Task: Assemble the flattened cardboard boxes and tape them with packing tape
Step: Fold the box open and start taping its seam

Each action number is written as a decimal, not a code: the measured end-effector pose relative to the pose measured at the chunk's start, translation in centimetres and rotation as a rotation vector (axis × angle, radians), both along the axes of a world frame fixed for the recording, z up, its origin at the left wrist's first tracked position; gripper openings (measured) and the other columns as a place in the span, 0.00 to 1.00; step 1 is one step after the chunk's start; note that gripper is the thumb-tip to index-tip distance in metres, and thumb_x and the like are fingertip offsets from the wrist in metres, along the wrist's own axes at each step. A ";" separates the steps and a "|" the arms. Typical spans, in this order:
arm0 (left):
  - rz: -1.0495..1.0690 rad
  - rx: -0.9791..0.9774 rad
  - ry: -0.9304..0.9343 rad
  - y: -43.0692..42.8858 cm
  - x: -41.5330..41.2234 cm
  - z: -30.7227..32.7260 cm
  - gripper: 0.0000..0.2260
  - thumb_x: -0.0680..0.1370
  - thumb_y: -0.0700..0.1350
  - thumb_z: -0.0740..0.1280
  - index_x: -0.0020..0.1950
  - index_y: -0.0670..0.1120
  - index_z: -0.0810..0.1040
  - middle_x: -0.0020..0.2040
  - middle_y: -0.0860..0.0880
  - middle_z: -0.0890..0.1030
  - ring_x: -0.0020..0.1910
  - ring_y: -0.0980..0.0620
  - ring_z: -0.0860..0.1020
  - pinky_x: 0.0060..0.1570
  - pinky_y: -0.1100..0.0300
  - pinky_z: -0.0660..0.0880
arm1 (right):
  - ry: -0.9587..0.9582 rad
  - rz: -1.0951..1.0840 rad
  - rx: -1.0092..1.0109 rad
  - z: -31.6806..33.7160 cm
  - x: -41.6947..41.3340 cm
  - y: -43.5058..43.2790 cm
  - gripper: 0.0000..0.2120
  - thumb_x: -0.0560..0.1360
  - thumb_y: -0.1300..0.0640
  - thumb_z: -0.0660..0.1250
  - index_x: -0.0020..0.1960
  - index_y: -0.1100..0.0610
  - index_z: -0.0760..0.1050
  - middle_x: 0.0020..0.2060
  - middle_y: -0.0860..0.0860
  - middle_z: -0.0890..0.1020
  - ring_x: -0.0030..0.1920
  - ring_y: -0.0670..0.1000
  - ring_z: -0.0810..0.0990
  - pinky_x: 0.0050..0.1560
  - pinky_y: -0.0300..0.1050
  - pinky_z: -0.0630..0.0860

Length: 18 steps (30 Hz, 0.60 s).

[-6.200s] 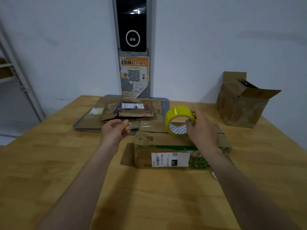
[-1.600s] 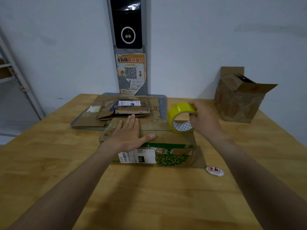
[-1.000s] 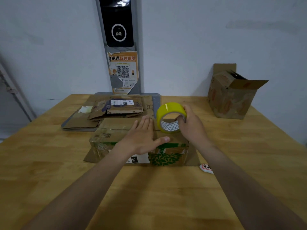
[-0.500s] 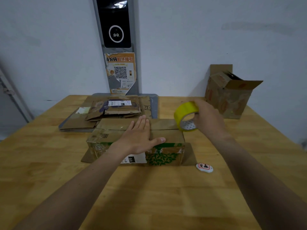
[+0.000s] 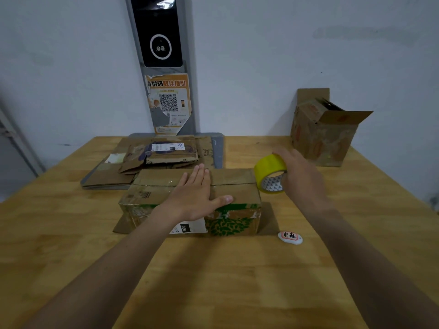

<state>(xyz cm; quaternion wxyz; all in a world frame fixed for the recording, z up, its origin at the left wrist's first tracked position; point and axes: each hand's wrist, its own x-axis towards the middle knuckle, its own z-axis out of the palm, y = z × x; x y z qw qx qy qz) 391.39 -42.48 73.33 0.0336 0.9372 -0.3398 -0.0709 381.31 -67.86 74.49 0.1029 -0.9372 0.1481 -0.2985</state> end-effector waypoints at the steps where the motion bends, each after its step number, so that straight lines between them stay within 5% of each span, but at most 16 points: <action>1: 0.000 0.000 0.002 0.1 0.0 0.0 0.57 0.67 0.81 0.40 0.83 0.42 0.35 0.82 0.45 0.32 0.80 0.50 0.31 0.80 0.47 0.36 | 0.010 -0.013 -0.015 -0.1 0.0 0.1 0.32 0.73 0.70 0.62 0.71 0.45 0.69 0.59 0.53 0.74 0.54 0.64 0.77 0.39 0.54 0.73; 8: 0.009 0.002 -0.002 -0.1 0.0 -0.1 0.58 0.66 0.82 0.39 0.83 0.42 0.36 0.82 0.45 0.32 0.81 0.50 0.32 0.80 0.48 0.36 | 0.068 -0.044 -0.088 -0.4 -0.8 -0.9 0.30 0.73 0.68 0.67 0.70 0.46 0.70 0.55 0.53 0.73 0.48 0.62 0.77 0.33 0.46 0.62; 13: 0.008 0.008 -0.016 -0.2 0.0 -0.1 0.60 0.64 0.83 0.37 0.83 0.42 0.36 0.82 0.45 0.33 0.81 0.50 0.33 0.79 0.48 0.36 | 0.143 -0.063 -0.072 -1.5 -0.9 -1.1 0.29 0.75 0.68 0.66 0.70 0.47 0.69 0.57 0.54 0.74 0.50 0.62 0.78 0.37 0.49 0.69; 18: 0.011 0.010 -0.015 -0.2 -0.1 -0.1 0.60 0.64 0.83 0.37 0.83 0.42 0.36 0.82 0.44 0.32 0.81 0.49 0.33 0.80 0.47 0.36 | 0.182 -0.058 -0.044 -3.4 -0.9 -0.4 0.30 0.75 0.70 0.63 0.72 0.48 0.67 0.57 0.55 0.73 0.41 0.62 0.76 0.32 0.49 0.66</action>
